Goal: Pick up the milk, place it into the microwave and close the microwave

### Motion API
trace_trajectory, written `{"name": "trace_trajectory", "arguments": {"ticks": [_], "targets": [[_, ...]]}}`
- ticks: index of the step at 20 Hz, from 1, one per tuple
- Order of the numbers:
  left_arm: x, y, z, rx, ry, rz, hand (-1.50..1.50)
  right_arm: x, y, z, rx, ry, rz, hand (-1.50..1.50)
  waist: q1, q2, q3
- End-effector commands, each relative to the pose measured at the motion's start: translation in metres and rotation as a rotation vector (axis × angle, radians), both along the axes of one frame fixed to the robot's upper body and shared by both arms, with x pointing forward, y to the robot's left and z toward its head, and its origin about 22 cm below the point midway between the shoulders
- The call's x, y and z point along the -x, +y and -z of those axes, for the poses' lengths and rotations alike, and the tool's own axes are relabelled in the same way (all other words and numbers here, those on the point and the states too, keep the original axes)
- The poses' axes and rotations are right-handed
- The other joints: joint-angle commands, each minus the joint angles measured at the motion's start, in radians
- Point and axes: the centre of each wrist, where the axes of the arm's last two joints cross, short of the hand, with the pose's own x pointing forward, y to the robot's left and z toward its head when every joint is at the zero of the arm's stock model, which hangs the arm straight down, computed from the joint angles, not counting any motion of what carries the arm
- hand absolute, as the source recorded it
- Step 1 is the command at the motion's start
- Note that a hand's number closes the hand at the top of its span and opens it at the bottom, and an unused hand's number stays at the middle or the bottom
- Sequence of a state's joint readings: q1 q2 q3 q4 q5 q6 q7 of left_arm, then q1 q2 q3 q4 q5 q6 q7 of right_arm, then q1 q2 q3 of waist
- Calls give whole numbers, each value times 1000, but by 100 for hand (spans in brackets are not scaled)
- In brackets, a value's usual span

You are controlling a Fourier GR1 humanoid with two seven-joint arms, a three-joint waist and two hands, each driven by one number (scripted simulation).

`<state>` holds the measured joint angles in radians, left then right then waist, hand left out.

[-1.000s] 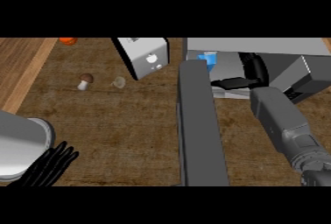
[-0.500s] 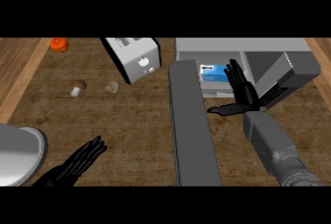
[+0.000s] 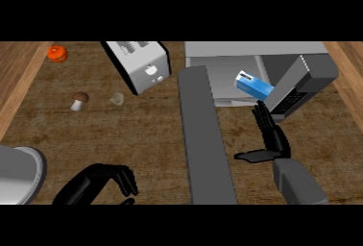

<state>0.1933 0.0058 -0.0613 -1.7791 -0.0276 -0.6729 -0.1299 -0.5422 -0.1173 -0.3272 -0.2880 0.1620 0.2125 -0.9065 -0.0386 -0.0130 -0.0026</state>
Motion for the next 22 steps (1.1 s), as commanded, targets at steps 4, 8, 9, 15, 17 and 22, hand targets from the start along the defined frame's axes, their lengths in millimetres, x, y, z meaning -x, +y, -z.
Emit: {"name": "trace_trajectory", "arguments": {"ticks": [4, 8, 9, 15, 17, 22], "targets": [[-24, -30, 18, -106, 8, 18, 150, 68, -67, 19, 15, -5, 47, -150, -34, -3, -3], [-37, -48, 21, -166, -29, 102, 150, 102, -73, 25, -5, -16, 101, -150, -20, 0, -2], [-39, -51, 32, -157, -44, 128, 150, 115, -85, 24, 7, -26, 105, -150, -18, 3, -2], [-61, -82, 39, -186, -84, 136, 150, 162, -117, 0, -22, -66, 104, -150, -16, 8, -2], [-49, -101, 43, -170, -99, 129, 150, 181, -123, -5, -45, -86, 84, -150, -9, 8, -1], [-32, -135, 73, -157, -85, 211, 150, 180, -142, -45, -49, -168, 45, -150, -14, 12, -1]]}}
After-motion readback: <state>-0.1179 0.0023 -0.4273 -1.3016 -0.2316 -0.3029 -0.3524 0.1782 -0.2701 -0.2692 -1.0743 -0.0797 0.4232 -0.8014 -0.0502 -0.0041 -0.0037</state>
